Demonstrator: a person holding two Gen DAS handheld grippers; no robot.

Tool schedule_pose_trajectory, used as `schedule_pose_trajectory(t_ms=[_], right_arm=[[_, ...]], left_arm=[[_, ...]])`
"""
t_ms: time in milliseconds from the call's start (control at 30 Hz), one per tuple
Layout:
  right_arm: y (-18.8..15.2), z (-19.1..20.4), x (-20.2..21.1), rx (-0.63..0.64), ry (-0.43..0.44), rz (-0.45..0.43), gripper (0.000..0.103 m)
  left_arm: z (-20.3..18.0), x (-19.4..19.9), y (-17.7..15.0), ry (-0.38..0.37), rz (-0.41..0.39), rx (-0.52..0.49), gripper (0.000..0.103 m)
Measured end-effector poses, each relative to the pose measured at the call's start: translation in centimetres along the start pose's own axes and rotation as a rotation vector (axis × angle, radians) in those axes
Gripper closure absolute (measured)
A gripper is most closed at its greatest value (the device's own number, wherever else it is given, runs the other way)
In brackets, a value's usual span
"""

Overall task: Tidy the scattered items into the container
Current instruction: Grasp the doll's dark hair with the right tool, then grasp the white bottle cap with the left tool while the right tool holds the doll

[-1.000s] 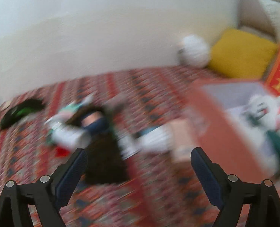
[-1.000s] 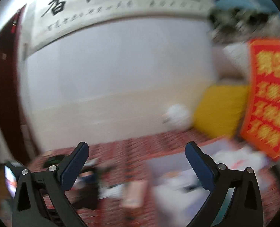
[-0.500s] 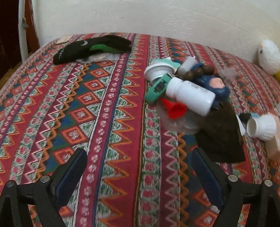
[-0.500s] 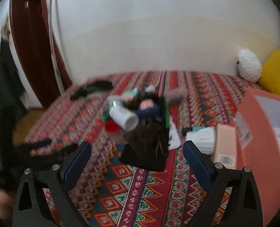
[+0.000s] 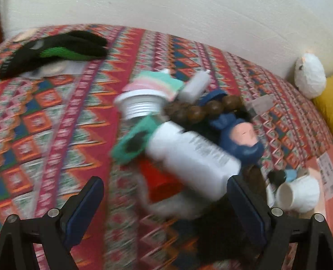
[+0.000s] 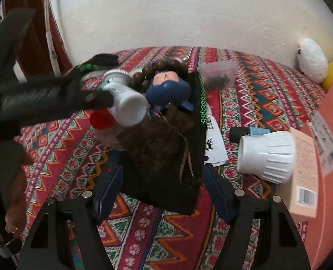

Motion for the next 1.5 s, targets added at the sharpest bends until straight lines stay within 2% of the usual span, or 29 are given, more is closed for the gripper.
schedule_pose_trajectory(t_ms=[167,200,233,267,333,367,433,467,500,633,833,1067,1133,1167,1233,1267,1300,1333,1433,1500], right_arm=[[0.4,-0.8,-0.5,0.013,0.01,-0.023,0.028],[0.6,-0.9,-0.6,0.018,0.014,-0.036,0.028],[0.8,-0.9,-0.8,0.024,0.021,-0.047,0.028],[0.9,-1.0,-1.1,0.028,0.026,-0.049,0.028],[1.0,-1.0,-2.1,0.035,0.024,-0.035,0.028],[1.0,-0.9,-2.6,0.045,0.02,-0.02,0.03],[1.0,-0.4,-3.1,0.07,0.022,0.002,0.049],[1.1,-0.2,-2.9,0.072,0.027,0.003,0.07],[1.1,-0.1,-2.7,0.067,0.032,0.003,0.082],[0.8,0.7,-0.8,0.032,0.065,-0.008,0.084],[-1.0,5.0,3.4,0.031,0.106,-0.031,0.085],[-2.9,9.0,8.0,0.075,0.142,-0.075,0.086],[-3.5,9.7,8.5,0.083,0.151,-0.063,0.086],[-4.0,9.5,8.2,0.065,0.158,-0.043,0.085],[-5.3,8.5,7.5,0.004,0.173,0.003,0.075],[-6.0,7.9,7.1,-0.022,0.159,0.029,0.056],[-6.7,7.3,6.5,-0.045,0.13,0.057,0.031],[-7.4,6.6,6.0,-0.067,0.1,0.086,0.024],[-8.0,6.1,6.1,-0.077,0.07,0.096,0.022],[-7.9,6.5,6.4,-0.082,0.098,0.083,0.022]], left_arm=[[-2.0,-3.4,1.0,-0.028,0.087,0.058,0.012],[-1.9,-3.4,1.1,-0.029,0.08,0.064,0.013],[-1.8,-3.5,1.2,-0.03,0.073,0.071,0.022],[-1.7,-3.5,1.2,-0.031,0.066,0.077,0.038],[-0.4,-2.6,0.8,-0.031,0.057,0.088,0.056],[0.3,-2.2,0.5,-0.031,0.053,0.093,0.056],[1.6,-1.3,0.1,-0.031,0.044,0.103,0.058],[2.3,-0.9,-0.1,-0.031,0.04,0.108,0.059],[2.9,-0.4,-0.4,-0.032,0.035,0.113,0.06],[6.1,2.0,-2.3,-0.016,0.015,0.113,0.06],[10.2,6.1,-5.8,-0.024,-0.014,0.09,0.062],[12.2,9.1,-10.4,-0.009,-0.02,0.026,0.063],[12.2,9.7,-11.6,0.009,-0.029,0.004,0.063],[12.2,9.8,-12.1,0.019,-0.034,-0.008,0.063],[12.0,9.8,-12.5,0.032,-0.048,-0.025,0.062],[11.8,9.3,-12.6,0.037,-0.038,-0.036,0.062],[11.5,8.9,-12.7,0.043,-0.028,-0.048,0.062],[11.4,8.4,-12.9,0.042,-0.016,-0.05,0.062],[11.0,7.1,-13.5,0.043,0.015,-0.069,0.062],[11.1,6.3,-13.8,0.051,0.016,-0.081,0.062]])
Point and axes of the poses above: each gripper's, at about its wrist camera, not at the fingertips, and x roughly against the way its jaws point, z to its left, y to its top, the point moved 4 cm from there along -x, roughly the way its jaws point, and after that the axes turned 12 degrees about y, right-handed, at the moved point
